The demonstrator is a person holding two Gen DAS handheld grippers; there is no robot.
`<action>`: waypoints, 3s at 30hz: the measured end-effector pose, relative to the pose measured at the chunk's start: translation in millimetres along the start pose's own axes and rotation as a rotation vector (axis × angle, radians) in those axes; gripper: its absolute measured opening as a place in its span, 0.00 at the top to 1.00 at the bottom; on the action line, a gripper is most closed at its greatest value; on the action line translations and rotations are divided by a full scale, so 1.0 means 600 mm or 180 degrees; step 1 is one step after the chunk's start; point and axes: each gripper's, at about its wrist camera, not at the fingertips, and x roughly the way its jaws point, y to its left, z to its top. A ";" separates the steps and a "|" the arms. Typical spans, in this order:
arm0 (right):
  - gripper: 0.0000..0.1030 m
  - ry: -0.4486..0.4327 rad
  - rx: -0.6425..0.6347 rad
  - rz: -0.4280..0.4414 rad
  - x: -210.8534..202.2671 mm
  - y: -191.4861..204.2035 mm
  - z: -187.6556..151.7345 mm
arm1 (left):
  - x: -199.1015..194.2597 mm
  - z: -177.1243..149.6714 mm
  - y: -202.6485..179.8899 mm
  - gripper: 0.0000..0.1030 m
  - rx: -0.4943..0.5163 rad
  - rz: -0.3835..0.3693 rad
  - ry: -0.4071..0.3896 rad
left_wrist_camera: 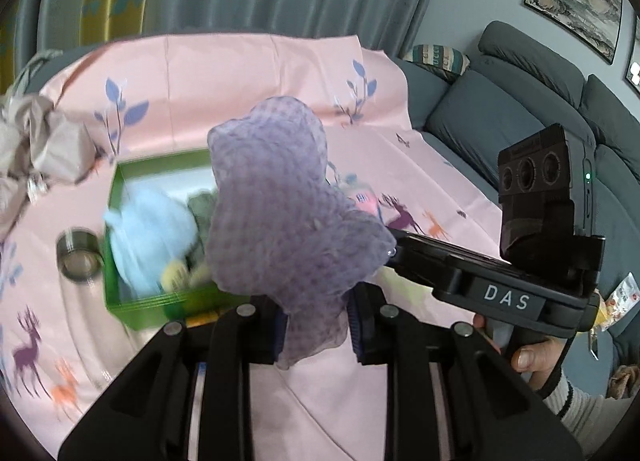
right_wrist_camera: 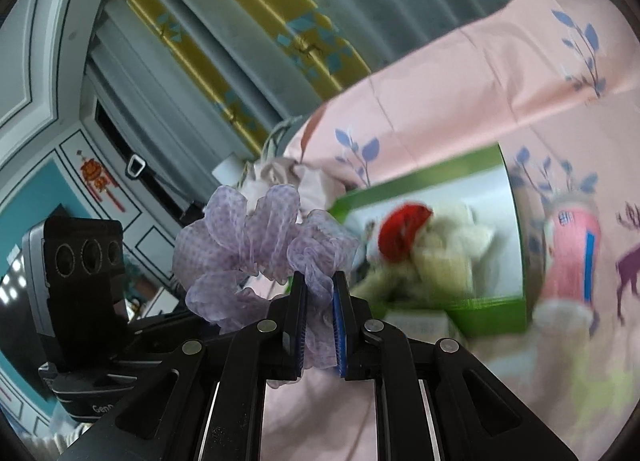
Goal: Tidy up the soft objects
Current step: 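Carry the bath puff over the green box and open the right gripper, then withdraw the right tool back from the green box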
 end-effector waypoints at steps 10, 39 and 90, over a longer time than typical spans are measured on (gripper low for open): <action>0.87 -0.0075 0.0044 -0.0185 0.077 -0.024 0.091 | 0.055 0.091 0.097 0.77 -0.0369 0.0017 0.0068; 0.41 -0.0043 0.0301 -0.0899 0.015 -0.086 0.054 | 0.025 0.046 0.128 0.01 -0.0852 0.0415 0.0112; 0.40 0.0386 -0.0786 -0.1195 -0.095 0.102 -0.193 | -0.154 -0.212 0.013 0.01 -0.0952 0.0954 -0.0050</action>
